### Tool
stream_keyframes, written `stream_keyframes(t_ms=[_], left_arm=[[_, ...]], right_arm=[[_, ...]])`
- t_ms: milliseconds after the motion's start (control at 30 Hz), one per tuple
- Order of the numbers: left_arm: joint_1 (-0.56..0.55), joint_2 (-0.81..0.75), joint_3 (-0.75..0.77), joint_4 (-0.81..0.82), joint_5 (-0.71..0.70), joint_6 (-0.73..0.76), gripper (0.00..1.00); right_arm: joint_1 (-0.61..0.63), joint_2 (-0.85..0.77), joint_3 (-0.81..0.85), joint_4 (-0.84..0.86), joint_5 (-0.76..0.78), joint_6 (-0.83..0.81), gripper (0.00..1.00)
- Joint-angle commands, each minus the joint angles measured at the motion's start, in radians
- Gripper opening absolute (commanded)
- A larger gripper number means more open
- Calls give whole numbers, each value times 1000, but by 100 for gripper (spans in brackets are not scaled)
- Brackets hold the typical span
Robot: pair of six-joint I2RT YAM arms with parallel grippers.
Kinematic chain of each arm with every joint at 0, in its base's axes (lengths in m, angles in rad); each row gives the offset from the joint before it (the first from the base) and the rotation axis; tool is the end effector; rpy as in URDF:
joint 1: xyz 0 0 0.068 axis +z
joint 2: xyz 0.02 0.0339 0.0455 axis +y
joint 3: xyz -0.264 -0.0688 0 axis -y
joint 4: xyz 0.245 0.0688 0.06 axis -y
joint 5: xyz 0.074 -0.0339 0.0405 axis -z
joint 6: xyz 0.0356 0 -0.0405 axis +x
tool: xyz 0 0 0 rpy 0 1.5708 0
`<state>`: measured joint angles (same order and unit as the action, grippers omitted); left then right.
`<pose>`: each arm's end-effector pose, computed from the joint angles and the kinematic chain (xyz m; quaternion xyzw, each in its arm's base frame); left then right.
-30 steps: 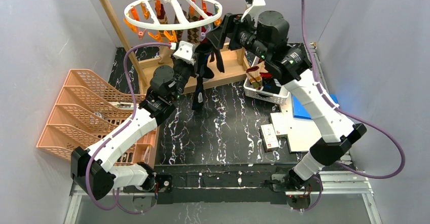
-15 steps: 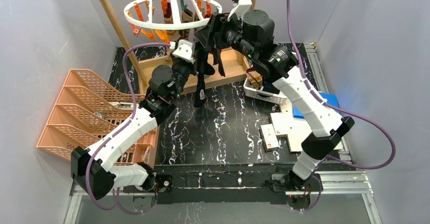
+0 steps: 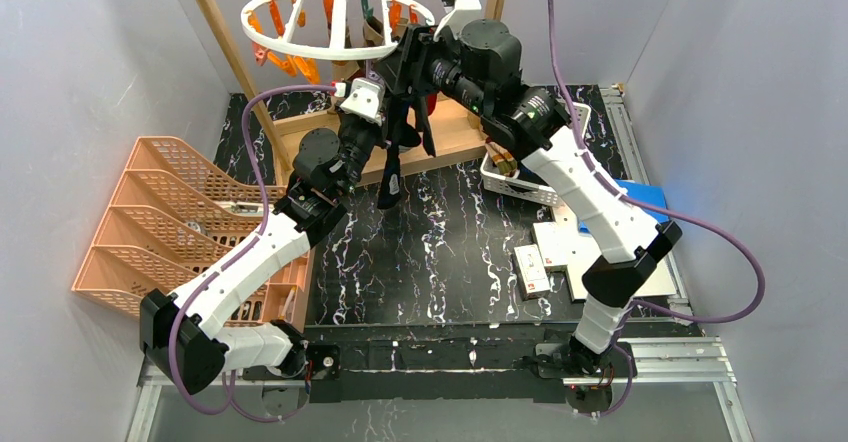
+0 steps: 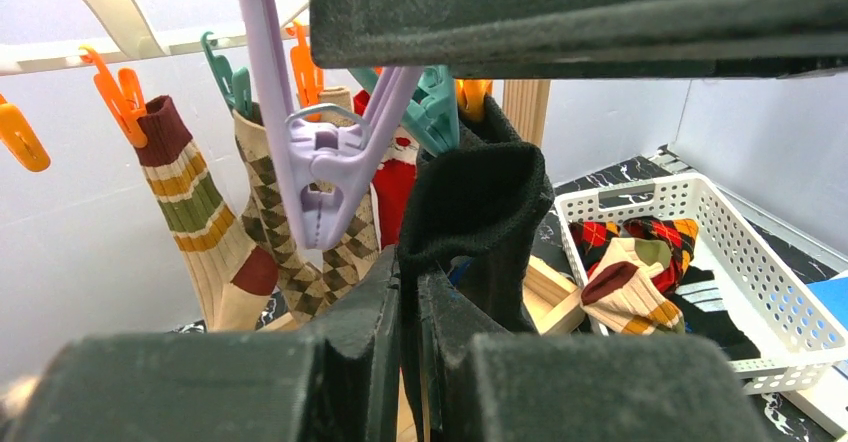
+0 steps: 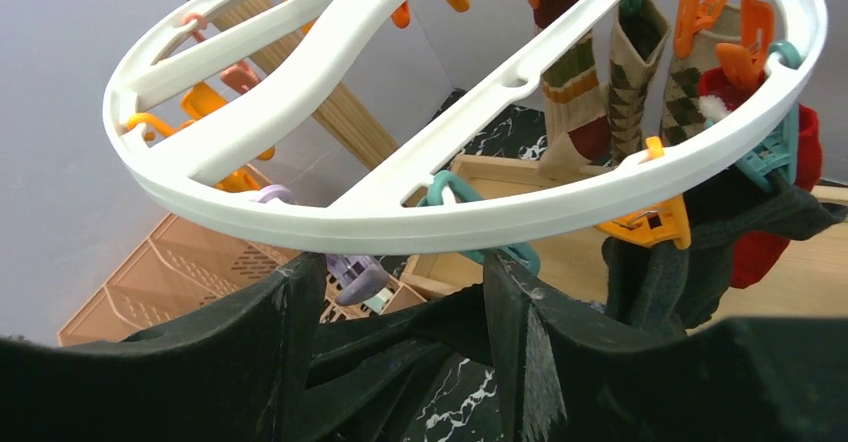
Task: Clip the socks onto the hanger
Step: Open the clamp at the hanger.
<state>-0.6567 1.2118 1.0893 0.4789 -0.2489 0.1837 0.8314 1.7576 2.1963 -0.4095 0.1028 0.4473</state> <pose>0.2267 -0.1636 0.4281 0.1379 0.5585 -0.1221 0.8088 0.2552 0.2744 0.5345 -0.0966 0.6900 0.3987 0.5963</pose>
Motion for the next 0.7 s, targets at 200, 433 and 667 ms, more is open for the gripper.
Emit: stream_keyframes(t_ms=[200, 433, 667], left_arm=[[-3, -104, -41, 12, -38, 19, 0], [-4, -156, -91, -16, -67, 38, 0], [-3, -142, -75, -7, -60, 44, 0]], right_arm=[[-31, 42, 105, 48, 138, -14, 68], [-57, -6, 40, 59, 147, -4, 70], [-58, -109, -84, 86, 112, -21, 76]])
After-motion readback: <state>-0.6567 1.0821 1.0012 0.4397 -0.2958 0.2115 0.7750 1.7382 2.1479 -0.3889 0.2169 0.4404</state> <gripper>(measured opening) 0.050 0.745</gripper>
